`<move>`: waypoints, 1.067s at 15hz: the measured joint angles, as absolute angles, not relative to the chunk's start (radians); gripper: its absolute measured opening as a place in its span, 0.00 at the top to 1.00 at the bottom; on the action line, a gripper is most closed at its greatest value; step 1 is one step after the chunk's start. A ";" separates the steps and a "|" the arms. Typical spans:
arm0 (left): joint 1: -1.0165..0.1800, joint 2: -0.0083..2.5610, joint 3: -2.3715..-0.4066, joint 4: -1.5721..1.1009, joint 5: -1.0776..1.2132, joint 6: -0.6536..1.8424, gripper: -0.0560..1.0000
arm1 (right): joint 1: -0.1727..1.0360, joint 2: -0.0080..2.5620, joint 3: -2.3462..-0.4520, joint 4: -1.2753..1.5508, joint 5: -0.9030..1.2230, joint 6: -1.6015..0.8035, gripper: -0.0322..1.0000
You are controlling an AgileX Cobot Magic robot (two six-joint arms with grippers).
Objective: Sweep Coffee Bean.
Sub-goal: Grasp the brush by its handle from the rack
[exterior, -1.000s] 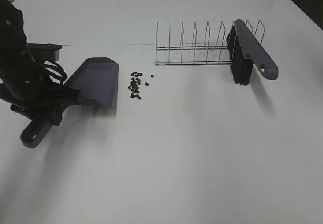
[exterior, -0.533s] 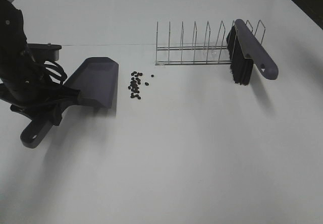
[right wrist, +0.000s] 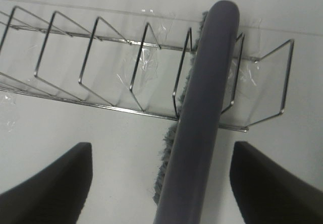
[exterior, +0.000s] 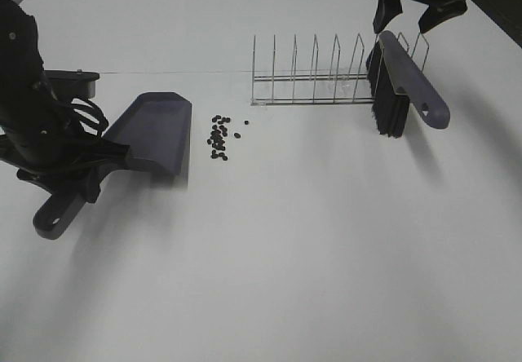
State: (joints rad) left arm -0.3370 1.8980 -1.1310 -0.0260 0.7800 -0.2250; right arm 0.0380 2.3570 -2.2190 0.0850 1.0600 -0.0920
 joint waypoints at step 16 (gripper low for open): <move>-0.337 1.898 -1.131 -0.026 0.777 -0.227 0.64 | 0.037 2.513 -2.227 0.000 0.976 -0.052 0.70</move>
State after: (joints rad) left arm -0.3370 1.8980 -1.1310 -0.0260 0.7770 -0.2270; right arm 0.0370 2.5130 -2.2270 0.0000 0.9760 -0.0520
